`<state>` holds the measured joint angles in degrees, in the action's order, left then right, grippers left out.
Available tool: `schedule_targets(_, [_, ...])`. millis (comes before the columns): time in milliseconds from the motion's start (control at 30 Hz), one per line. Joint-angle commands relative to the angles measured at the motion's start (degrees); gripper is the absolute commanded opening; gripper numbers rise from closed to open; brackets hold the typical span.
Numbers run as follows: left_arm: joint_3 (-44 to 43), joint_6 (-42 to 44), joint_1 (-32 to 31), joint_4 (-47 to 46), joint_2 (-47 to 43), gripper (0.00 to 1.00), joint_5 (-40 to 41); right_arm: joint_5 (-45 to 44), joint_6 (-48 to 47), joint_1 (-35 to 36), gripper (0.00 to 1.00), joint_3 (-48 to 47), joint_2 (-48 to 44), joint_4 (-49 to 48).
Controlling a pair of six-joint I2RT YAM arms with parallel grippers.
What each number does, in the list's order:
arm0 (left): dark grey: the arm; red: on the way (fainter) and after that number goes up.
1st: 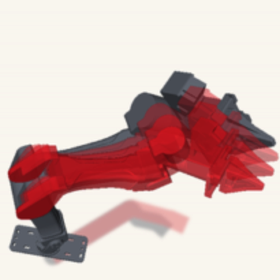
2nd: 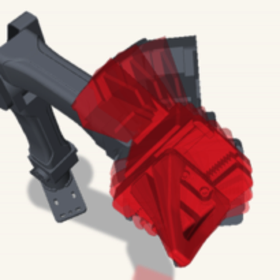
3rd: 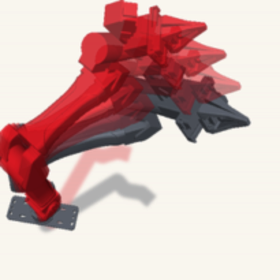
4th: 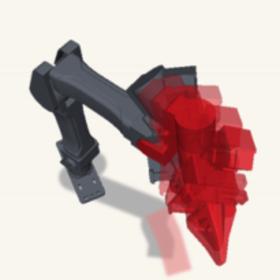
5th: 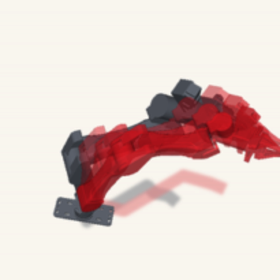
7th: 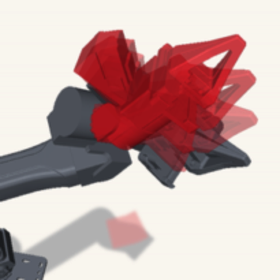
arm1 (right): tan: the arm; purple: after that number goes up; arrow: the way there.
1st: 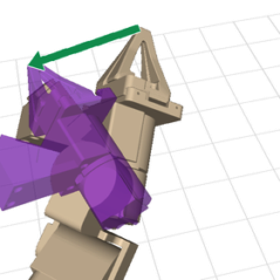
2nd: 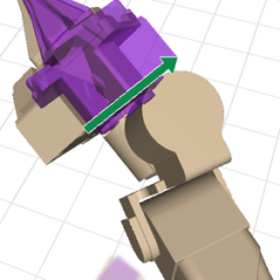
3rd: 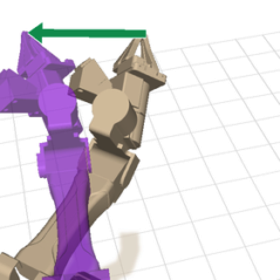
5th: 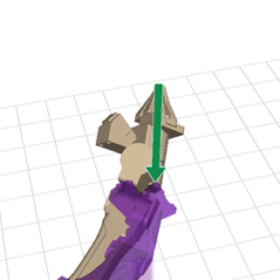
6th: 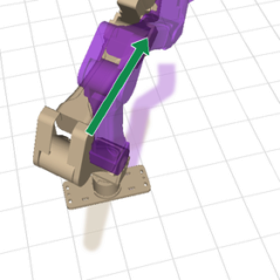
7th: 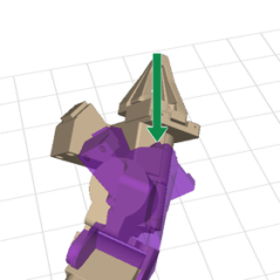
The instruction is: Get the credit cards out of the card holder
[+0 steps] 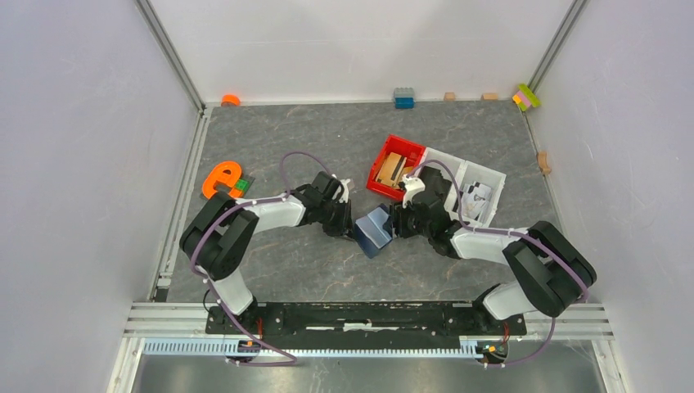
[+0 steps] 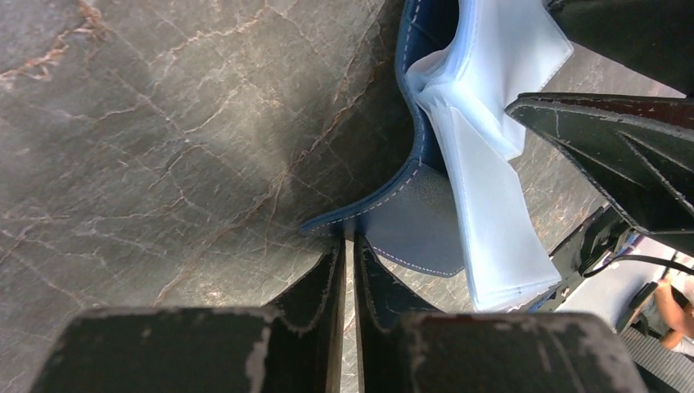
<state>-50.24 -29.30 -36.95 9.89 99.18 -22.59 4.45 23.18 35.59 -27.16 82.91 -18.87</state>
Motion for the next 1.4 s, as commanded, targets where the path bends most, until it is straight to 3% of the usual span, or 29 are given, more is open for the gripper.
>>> schedule_targets(0, [2.4, -0.9, -0.9, -4.4, 0.1, 0.16, 0.3, 7.3, 2.1, 0.9, 0.53, 0.0, 1.2, -1.3])
schedule_targets(267, [6.6, -1.0, -0.8, -8.8, -8.6, 0.16, 1.6, 6.0, 1.3, 2.6, 0.53, -1.2, 1.3, 0.2])
schedule_targets(433, [6.0, -1.3, -0.8, -9.4, -6.4, 0.17, -0.6, 0.4, -1.1, 2.7, 0.59, -2.2, -2.4, 4.3])
schedule_targets(567, [5.5, -1.4, -0.8, -8.5, -5.6, 0.16, -0.5, -6.7, -2.7, 2.6, 0.73, -2.1, -7.3, 7.8])
schedule_targets(667, [5.5, -1.3, -0.8, -8.2, -5.9, 0.16, -0.7, -8.3, -3.5, 1.9, 0.78, -2.1, -8.5, 8.8])
schedule_targets(833, [5.1, -1.3, -0.8, -7.3, -5.2, 0.16, -0.7, -6.3, -4.1, -0.8, 0.82, -2.9, -6.7, 9.8])
schedule_targets(1033, [4.8, -1.3, -0.8, -6.6, -5.0, 0.16, -0.3, 3.1, -3.0, -4.2, 0.83, -3.2, -1.0, 8.0])
schedule_targets(1367, [3.8, -1.2, -0.8, -5.8, -2.9, 0.16, -0.9, 14.3, -0.3, -3.4, 0.71, -2.4, 2.6, 2.8])
